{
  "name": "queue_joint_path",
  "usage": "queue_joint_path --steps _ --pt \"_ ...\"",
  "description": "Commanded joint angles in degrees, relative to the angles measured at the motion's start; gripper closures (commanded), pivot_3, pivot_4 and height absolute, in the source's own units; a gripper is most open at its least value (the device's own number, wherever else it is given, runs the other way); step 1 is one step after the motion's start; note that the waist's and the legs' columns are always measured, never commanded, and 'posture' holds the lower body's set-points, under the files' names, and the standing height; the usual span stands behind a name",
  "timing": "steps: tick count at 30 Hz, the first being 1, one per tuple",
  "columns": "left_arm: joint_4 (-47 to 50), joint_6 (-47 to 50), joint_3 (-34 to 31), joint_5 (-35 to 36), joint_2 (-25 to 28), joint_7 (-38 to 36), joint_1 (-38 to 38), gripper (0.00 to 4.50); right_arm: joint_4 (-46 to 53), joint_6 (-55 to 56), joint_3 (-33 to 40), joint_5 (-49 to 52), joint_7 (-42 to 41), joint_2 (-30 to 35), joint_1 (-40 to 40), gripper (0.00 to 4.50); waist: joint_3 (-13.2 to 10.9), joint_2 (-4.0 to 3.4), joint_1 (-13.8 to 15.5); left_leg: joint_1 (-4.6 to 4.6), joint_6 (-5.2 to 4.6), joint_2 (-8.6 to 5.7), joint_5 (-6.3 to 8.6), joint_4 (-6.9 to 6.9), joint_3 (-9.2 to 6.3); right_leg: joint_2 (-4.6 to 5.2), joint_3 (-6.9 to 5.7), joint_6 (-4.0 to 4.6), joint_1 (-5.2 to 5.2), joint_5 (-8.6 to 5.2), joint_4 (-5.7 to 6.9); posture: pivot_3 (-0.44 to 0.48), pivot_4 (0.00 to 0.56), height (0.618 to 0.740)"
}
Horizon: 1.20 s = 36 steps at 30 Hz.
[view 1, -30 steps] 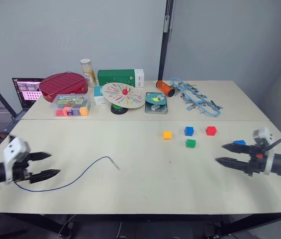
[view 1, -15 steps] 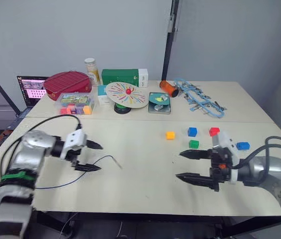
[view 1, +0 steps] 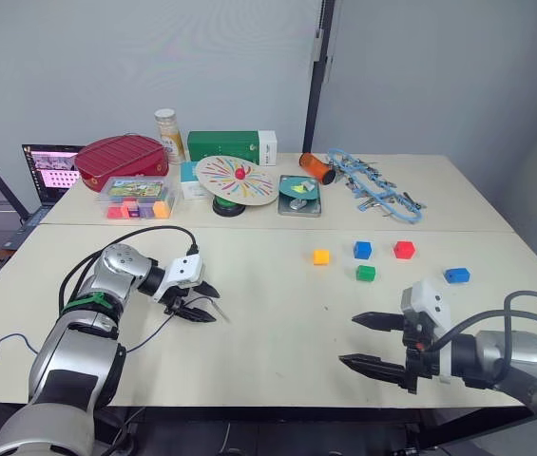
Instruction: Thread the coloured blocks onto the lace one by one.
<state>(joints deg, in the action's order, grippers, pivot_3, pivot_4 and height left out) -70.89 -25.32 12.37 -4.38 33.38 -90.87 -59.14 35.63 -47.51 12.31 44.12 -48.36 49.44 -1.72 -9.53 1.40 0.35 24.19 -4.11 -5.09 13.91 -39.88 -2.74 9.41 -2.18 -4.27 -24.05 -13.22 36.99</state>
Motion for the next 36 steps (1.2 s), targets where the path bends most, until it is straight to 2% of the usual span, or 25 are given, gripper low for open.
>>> queue_joint_path --steps 1,5,7,10,11,15,17,22,27,29,31,36 --pt "-1.6 -0.2 0.4 -1.3 -0.5 -1.6 0.3 3.24 2.1 0.8 2.2 1.3 -0.2 0.8 0.6 0.00 0.0 0.00 0.0 0.00 0.00 0.00 0.00 0.00 0.00 0.00 0.00 0.00 0.00 0.00 0.01 0.000 0.150 0.740" --pt "-1.1 0.0 0.8 0.5 -1.2 -1.6 1.3 4.47 2.1 0.9 2.2 1.4 -0.4 1.0 0.8 0.00 0.0 0.00 0.1 0.00 0.00 -0.01 0.00 -0.01 0.00 0.01 0.00 0.00 0.00 0.00 0.02 0.000 0.150 0.740" --pt "-0.1 1.1 1.3 2.7 -1.6 -1.6 1.9 4.47 2.1 1.0 2.2 1.4 -0.3 1.0 0.7 0.00 0.0 0.00 0.1 0.00 0.00 -0.01 0.00 -0.01 0.00 0.01 0.01 0.00 0.00 0.00 0.02 0.000 0.150 0.740" --pt "9.5 12.7 -0.5 14.2 -3.9 -1.6 3.1 4.47 2.0 1.1 3.0 1.2 -0.3 1.2 1.0 0.00 0.0 0.00 0.4 0.01 0.00 -0.01 0.00 -0.06 -0.03 0.02 0.01 -0.01 0.01 0.00 0.05 0.000 0.150 0.740" --pt "14.5 17.9 -1.8 14.8 -5.5 0.3 3.7 4.47 1.5 1.1 3.5 0.9 0.0 1.3 1.0 0.00 0.0 0.00 0.5 0.04 -0.03 -0.04 0.02 -0.13 -0.07 0.05 0.00 -0.02 0.02 0.00 0.08 0.000 0.150 0.740" --pt "30.8 32.8 -1.0 14.1 -6.4 3.5 8.2 4.47 1.1 0.5 4.4 1.0 -0.2 1.9 1.3 0.00 0.0 0.07 0.3 0.27 -0.09 -0.05 0.05 -0.43 -0.15 0.01 0.00 -0.08 -0.01 0.03 0.06 0.000 0.150 0.740" --pt "38.4 38.7 0.5 11.9 -8.0 9.3 11.2 4.47 1.1 0.6 4.2 1.0 -0.9 2.5 1.7 0.00 0.0 0.04 -0.1 0.22 -0.07 -0.03 0.05 -0.36 -0.13 -0.01 0.04 -0.07 -0.02 0.03 0.07 0.000 0.150 0.740" --pt "47.5 45.5 3.1 8.8 -9.9 17.3 14.9 4.47 1.2 1.0 4.3 1.0 -1.0 2.7 2.2 0.00 0.0 0.01 -0.1 0.10 -0.01 -0.02 0.01 -0.19 -0.10 -0.02 0.12 -0.07 0.00 0.03 0.05 0.000 0.150 0.740" --pt "50.1 46.1 5.0 7.8 -10.0 19.4 16.8 2.85 1.2 1.3 4.1 0.7 -1.1 2.5 2.5 0.00 0.0 0.01 0.3 0.10 0.01 -0.02 0.00 -0.20 -0.10 -0.01 0.13 -0.06 0.00 0.03 0.02 0.000 0.150 0.740" --pt "49.5 34.8 7.2 5.7 -8.2 17.0 17.9 2.15 1.0 1.3 4.1 0.6 -1.0 2.4 2.8 0.00 0.0 0.01 0.4 0.09 0.02 -0.02 -0.01 -0.20 -0.10 0.00 0.13 -0.06 0.01 0.03 0.00 0.000 0.150 0.740" --pt "48.6 30.7 6.1 7.8 -8.8 15.6 18.6 1.53 1.1 1.4 4.0 0.3 -1.0 2.6 3.1 0.00 0.0 -0.01 0.4 0.09 0.04 -0.02 -0.01 -0.19 -0.10 0.01 0.13 -0.05 0.01 0.03 -0.05 0.000 0.150 0.740" --pt "43.5 24.6 4.2 9.6 -10.8 16.1 18.6 1.53 1.1 1.7 3.8 0.0 -0.8 2.3 3.3 0.00 0.0 0.00 0.7 0.10 0.04 -0.03 -0.01 -0.19 -0.11 0.03 0.13 -0.06 0.01 0.03 -0.12 0.000 0.150 0.740"
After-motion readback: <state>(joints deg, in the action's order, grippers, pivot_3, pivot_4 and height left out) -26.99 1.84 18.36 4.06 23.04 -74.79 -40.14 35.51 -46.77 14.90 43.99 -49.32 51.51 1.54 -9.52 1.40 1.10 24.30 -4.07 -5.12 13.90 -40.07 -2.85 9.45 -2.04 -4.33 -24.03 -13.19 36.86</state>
